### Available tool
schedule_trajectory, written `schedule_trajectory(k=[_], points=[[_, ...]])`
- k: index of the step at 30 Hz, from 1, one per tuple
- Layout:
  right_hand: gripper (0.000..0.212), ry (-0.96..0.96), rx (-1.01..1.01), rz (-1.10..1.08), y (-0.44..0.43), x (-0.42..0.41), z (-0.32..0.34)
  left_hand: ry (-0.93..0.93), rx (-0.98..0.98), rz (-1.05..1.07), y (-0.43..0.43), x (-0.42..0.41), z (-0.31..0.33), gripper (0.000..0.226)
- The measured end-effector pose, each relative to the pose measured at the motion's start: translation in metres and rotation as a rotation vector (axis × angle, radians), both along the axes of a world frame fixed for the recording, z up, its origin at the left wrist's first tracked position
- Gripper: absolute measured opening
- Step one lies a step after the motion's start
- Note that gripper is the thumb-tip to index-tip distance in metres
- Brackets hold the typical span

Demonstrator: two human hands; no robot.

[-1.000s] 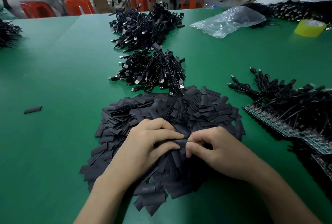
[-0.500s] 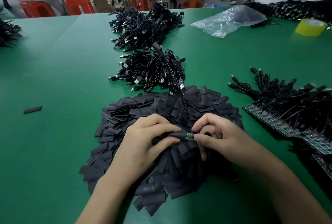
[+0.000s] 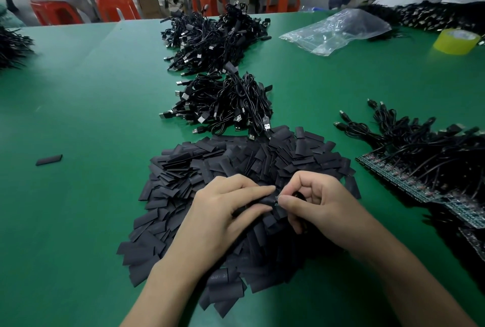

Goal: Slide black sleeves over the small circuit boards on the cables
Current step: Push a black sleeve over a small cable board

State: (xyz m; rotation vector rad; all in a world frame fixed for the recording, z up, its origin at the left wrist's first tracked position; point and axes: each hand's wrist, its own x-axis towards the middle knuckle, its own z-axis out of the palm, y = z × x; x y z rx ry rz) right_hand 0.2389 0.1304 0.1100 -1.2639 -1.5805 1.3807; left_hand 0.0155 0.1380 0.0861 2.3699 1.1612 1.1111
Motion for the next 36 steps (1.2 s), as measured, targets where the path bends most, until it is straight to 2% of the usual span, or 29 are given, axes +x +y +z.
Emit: schedule_trajectory(k=[13, 20, 23, 25, 30, 36], points=[[0.022, 0.05, -0.062, -0.015, -0.001, -0.004, -0.001, 0.014, 0.088, -0.047, 0.0, 0.001, -0.003, 0.02], [0.014, 0.135, -0.118, -0.04, -0.002, -0.008, -0.001, -0.003, 0.078, -0.036, 0.0, 0.002, -0.001, 0.021], [0.004, 0.115, 0.002, -0.092, -0.002, -0.006, 0.001, -0.112, 0.009, 0.023, 0.0, 0.003, 0.0, 0.021], [0.014, 0.01, 0.135, -0.117, -0.003, -0.006, 0.001, -0.164, -0.027, 0.044, 0.001, 0.003, 0.002, 0.021], [0.015, -0.157, 0.38, -0.146, -0.007, -0.012, 0.0, -0.184, -0.053, 0.054, 0.001, 0.003, 0.005, 0.02], [0.013, -0.301, 0.508, -0.17, -0.008, -0.016, 0.001, -0.179, -0.052, 0.023, 0.0, 0.004, 0.002, 0.021]])
